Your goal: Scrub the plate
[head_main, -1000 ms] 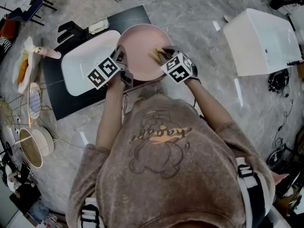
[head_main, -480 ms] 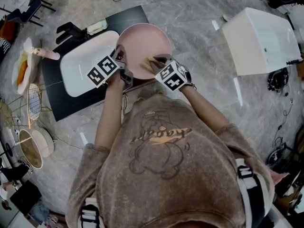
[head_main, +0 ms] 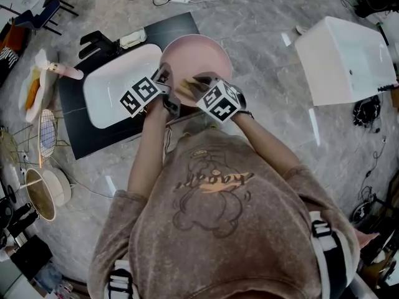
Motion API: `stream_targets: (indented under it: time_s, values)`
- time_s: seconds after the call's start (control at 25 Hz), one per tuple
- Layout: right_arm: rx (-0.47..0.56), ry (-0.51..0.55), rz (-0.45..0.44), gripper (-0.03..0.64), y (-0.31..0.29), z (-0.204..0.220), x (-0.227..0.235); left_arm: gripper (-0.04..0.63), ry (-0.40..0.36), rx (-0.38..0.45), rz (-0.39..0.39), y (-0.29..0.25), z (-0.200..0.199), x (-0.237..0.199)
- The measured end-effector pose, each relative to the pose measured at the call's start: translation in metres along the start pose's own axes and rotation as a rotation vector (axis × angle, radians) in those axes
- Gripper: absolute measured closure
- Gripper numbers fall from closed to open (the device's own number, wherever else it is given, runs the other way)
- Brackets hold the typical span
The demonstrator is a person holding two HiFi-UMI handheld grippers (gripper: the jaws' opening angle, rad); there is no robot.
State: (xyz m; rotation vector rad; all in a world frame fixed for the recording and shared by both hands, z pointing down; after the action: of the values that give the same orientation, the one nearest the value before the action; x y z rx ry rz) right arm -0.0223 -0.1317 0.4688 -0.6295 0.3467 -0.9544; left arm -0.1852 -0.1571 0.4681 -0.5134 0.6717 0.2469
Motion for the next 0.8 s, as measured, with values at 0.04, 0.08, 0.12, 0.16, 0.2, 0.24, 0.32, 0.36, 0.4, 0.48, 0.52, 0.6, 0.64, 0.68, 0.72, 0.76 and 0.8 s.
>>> stream_targets:
  time_s: [0.04, 0.08, 0.12, 0.16, 0.2, 0.24, 0.32, 0.36, 0.4, 0.48, 0.52, 0.6, 0.64, 0.68, 0.72, 0.76, 0.8]
  values:
    - [0.006, 0.006, -0.003, 0.566, -0.001, -0.004, 0.001, 0.54, 0.004, -0.002, 0.008, 0.0, 0.0, 0.0]
    - [0.012, 0.01, -0.003, 0.566, -0.002, -0.008, 0.002, 0.54, 0.011, -0.004, 0.016, 0.0, 0.001, 0.001]
    - [0.017, 0.015, -0.001, 0.566, -0.002, -0.012, 0.003, 0.54, 0.02, -0.005, 0.024, 0.0, 0.002, 0.001]
    - [0.022, 0.02, 0.004, 0.566, -0.002, -0.015, 0.005, 0.54, 0.031, -0.006, 0.031, 0.0, 0.003, 0.001]
    - [0.027, 0.025, 0.011, 0.566, -0.002, -0.019, 0.007, 0.54, 0.042, -0.006, 0.038, 0.0, 0.004, 0.002]
    - [0.031, 0.028, 0.02, 0.566, -0.003, -0.022, 0.009, 0.54, 0.051, -0.006, 0.043, 0.001, 0.005, 0.002]
    - [0.039, 0.03, 0.041, 0.566, -0.003, -0.027, 0.014, 0.54, 0.063, -0.007, 0.053, 0.002, 0.007, 0.003]
    - [0.042, 0.029, 0.052, 0.566, -0.003, -0.03, 0.017, 0.54, 0.067, -0.008, 0.059, 0.002, 0.007, 0.004]
    - [0.043, 0.028, 0.062, 0.566, -0.003, -0.032, 0.02, 0.54, 0.068, -0.008, 0.066, 0.002, 0.008, 0.004]
    - [0.043, 0.03, 0.072, 0.566, -0.004, -0.037, 0.027, 0.54, 0.064, -0.008, 0.077, 0.001, 0.007, 0.006]
    - [0.043, 0.035, 0.074, 0.566, -0.004, -0.039, 0.03, 0.54, 0.061, -0.008, 0.081, 0.001, 0.007, 0.007]
    - [0.043, 0.042, 0.084, 0.565, -0.003, -0.042, 0.037, 0.54, 0.063, -0.01, 0.09, 0.001, 0.005, 0.009]
    - [0.044, 0.043, 0.091, 0.565, -0.002, -0.043, 0.04, 0.54, 0.066, -0.011, 0.095, 0.0, 0.005, 0.01]
    - [0.045, 0.042, 0.099, 0.565, -0.002, -0.044, 0.043, 0.54, 0.068, -0.012, 0.099, 0.0, 0.005, 0.01]
    - [0.045, 0.042, 0.107, 0.565, -0.002, -0.045, 0.045, 0.54, 0.067, -0.013, 0.101, 0.0, 0.005, 0.011]
    - [0.044, 0.042, 0.114, 0.565, -0.002, -0.045, 0.048, 0.54, 0.067, -0.015, 0.102, 0.0, 0.006, 0.012]
    - [0.042, 0.043, 0.122, 0.565, -0.003, -0.045, 0.05, 0.54, 0.067, -0.017, 0.102, 0.0, 0.007, 0.012]
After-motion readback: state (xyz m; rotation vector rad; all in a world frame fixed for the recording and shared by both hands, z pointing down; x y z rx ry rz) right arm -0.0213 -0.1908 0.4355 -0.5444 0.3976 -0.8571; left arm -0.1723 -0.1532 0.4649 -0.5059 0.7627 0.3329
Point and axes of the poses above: the fingertips, and each gripper's own axes: y backward along the fingers, x to its right, z out of its underside, the point moved 8 cm from there along y, backward along the fingers, and after that the axes turned 10 degrees about -y, right-handed, at the moved point
